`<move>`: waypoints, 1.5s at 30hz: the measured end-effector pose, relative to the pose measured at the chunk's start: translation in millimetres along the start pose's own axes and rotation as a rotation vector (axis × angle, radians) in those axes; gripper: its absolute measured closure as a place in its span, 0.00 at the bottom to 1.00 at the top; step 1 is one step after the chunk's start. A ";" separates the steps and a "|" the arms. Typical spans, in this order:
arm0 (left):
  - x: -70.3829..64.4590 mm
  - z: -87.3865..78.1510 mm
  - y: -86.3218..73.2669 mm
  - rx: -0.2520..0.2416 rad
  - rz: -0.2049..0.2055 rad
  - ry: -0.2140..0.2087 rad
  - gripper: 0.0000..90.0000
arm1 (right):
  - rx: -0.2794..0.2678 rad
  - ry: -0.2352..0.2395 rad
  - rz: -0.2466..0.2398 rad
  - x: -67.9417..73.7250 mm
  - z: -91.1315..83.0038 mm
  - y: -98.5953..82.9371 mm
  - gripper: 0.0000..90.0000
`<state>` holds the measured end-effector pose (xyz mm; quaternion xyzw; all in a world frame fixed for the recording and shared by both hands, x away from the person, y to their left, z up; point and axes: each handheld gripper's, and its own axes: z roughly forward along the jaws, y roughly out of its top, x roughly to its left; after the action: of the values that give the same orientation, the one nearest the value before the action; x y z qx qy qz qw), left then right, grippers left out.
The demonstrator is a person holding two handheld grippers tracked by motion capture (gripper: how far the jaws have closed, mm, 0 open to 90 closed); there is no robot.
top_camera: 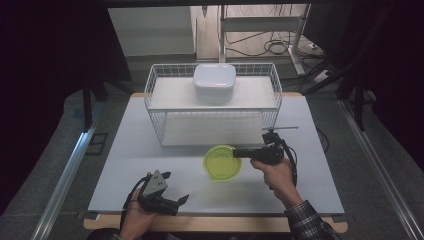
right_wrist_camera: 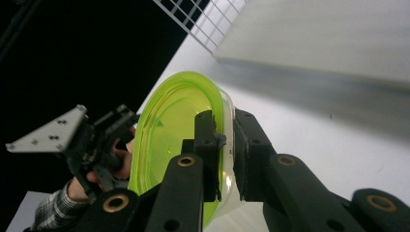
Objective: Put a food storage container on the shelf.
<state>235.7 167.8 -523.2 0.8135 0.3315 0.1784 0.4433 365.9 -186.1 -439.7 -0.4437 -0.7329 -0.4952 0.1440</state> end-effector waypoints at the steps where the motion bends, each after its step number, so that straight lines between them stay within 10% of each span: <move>1: 0.1 0.0 0.0 0.000 0.000 0.000 0.03 | -0.006 0.000 -0.005 2.2 -1.5 2.9 0.90; 45: 2.1 0.7 -0.8 0.009 -0.012 0.004 0.03 | -0.190 0.034 -0.095 75.2 -39.0 122.7 0.90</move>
<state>237.3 169.1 -524.2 0.8131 0.3382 0.1758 0.4399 411.9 -167.0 -299.1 -0.4115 -0.7003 -0.5763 0.0900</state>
